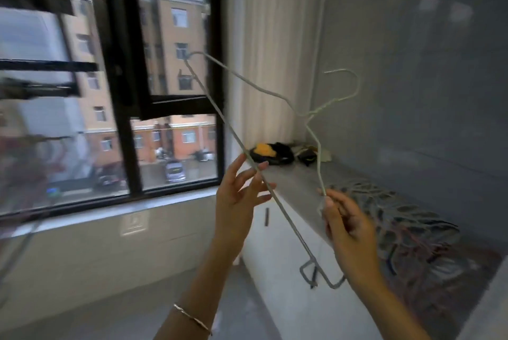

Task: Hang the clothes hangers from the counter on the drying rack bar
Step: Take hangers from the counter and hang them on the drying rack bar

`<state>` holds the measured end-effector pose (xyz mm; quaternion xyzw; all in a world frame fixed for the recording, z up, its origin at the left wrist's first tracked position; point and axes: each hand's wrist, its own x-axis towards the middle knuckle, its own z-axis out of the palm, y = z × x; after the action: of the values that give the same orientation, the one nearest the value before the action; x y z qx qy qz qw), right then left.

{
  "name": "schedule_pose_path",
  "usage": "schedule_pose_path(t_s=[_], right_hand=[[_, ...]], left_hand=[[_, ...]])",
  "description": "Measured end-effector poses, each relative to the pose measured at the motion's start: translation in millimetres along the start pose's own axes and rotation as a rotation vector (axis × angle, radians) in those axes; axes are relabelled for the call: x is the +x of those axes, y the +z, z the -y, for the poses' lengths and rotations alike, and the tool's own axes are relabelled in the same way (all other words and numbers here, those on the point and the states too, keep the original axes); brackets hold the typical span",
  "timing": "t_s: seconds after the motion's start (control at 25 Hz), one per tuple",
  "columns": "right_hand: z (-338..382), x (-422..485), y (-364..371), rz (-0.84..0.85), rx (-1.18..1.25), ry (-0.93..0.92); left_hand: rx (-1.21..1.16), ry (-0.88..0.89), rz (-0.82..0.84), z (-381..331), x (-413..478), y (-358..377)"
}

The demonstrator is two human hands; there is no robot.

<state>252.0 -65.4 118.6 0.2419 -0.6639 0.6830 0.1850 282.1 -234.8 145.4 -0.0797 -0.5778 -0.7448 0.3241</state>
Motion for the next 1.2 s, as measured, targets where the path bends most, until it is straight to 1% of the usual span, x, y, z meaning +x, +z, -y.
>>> schedule_pose_path(t_s=[0.16, 0.32, 0.52, 0.6, 0.68, 0.76, 0.92, 1.0, 1.08, 1.2], right_hand=[[66, -31, 73, 0.254, 0.228, 0.012], [130, -69, 150, 0.562, 0.514, 0.010], [192, -122, 255, 0.936, 0.713, 0.133], [215, -146, 299, 1.031, 0.701, 0.161], [236, -173, 346, 1.058, 0.604, 0.106], [255, -196, 391, 1.026, 0.550, 0.087], [279, -223, 477, 0.926, 0.475, 0.162], [282, -226, 510, 0.864, 0.448, 0.227], [282, -224, 537, 0.794, 0.419, 0.264], [279, -221, 560, 0.747, 0.340, 0.302]], left_hand=[[0.124, 0.132, -0.211, -100, -50, -72], [0.188, 0.211, -0.404, -185, -102, -143], [0.286, 0.240, -0.587, -267, -160, -245], [0.327, 0.213, -0.652, -293, -177, -293], [0.356, 0.159, -0.683, -317, -190, -346], [0.335, 0.058, -0.674, -337, -196, -398], [0.250, -0.166, -0.667, -355, -181, -485], [0.212, -0.240, -0.661, -354, -166, -512], [0.165, -0.268, -0.626, -349, -149, -531], [0.007, -0.291, -0.632, -337, -130, -549]])
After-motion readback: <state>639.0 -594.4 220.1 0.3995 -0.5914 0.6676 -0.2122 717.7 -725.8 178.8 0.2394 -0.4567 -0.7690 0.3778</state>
